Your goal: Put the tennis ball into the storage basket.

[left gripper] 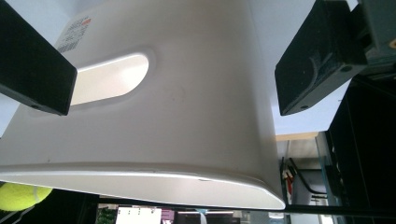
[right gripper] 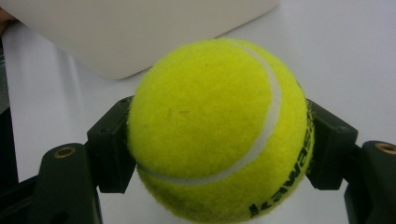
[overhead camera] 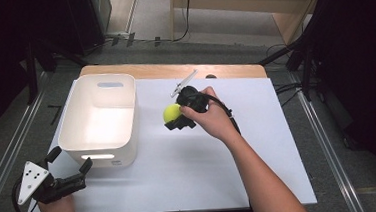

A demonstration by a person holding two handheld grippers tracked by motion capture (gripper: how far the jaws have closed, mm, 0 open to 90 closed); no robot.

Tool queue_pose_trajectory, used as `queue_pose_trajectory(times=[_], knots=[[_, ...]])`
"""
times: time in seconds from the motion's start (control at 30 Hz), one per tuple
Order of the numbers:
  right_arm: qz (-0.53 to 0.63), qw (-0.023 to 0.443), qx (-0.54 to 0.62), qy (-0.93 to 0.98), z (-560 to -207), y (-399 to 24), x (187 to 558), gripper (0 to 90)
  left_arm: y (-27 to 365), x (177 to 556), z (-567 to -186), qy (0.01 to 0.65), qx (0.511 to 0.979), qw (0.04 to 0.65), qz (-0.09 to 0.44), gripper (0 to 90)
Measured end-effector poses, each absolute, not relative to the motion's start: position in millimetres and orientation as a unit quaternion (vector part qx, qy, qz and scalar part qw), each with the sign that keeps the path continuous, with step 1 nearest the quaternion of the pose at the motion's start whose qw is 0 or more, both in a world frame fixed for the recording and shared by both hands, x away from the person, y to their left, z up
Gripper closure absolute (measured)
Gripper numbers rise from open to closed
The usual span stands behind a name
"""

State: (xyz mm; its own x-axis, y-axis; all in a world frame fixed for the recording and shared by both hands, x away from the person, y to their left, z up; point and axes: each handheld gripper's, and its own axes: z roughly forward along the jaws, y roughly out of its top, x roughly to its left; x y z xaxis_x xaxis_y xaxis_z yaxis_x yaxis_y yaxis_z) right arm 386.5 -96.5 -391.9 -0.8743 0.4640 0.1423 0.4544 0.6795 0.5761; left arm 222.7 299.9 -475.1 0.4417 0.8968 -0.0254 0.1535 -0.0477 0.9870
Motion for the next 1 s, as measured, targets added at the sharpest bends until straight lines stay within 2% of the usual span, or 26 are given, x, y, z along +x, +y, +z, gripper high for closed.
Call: queue_pose_trajectory(times=[1.0], knots=[[0.315,0.007,0.235,0.919,-388,-81,389,23.7,299,223,-475,0.409,0.643,0.555,0.336,0.0]])
